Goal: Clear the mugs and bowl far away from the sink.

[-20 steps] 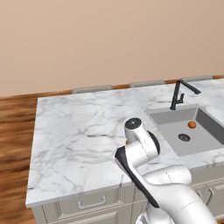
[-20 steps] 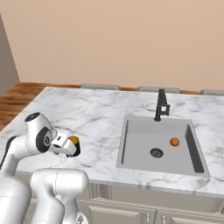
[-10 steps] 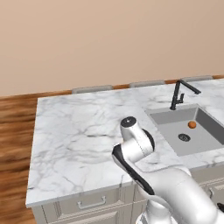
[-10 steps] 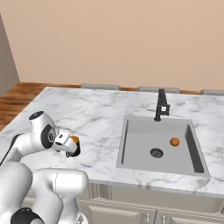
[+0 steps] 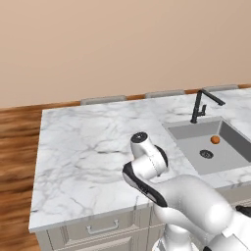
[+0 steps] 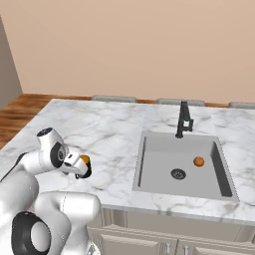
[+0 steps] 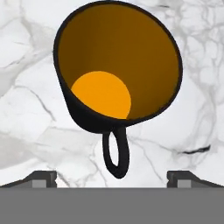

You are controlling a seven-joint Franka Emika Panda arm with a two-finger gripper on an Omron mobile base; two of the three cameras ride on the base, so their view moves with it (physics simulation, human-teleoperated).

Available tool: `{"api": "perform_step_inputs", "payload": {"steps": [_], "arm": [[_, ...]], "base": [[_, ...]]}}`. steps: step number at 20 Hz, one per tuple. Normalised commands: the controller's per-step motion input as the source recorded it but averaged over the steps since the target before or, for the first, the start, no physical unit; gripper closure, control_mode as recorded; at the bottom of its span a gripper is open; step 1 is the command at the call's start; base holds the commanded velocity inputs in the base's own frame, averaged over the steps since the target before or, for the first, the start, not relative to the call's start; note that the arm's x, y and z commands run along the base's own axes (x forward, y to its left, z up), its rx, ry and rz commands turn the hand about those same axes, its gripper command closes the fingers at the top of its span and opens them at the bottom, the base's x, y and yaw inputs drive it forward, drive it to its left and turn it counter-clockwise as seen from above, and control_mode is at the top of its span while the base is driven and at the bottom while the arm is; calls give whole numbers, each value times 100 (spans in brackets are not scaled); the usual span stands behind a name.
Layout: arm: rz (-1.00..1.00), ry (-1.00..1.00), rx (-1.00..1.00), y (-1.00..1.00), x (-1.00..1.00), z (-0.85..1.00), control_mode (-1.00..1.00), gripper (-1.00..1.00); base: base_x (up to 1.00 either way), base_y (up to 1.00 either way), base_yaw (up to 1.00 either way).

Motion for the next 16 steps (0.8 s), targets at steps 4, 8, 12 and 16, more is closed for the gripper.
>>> {"api": "perform_step_inputs", "payload": {"steps": [4, 8, 12, 16], "arm": [[0, 0, 0, -6, 13, -29, -100, -100], [0, 0, 1, -16, 14, -30, -100, -100], [0, 0, 2, -16, 7, -18, -100, -100], [0, 0, 4, -10, 0, -9, -100, 100]], "base": [[0, 0, 0], [0, 0, 0], [0, 0, 0], [0, 0, 0]]}}
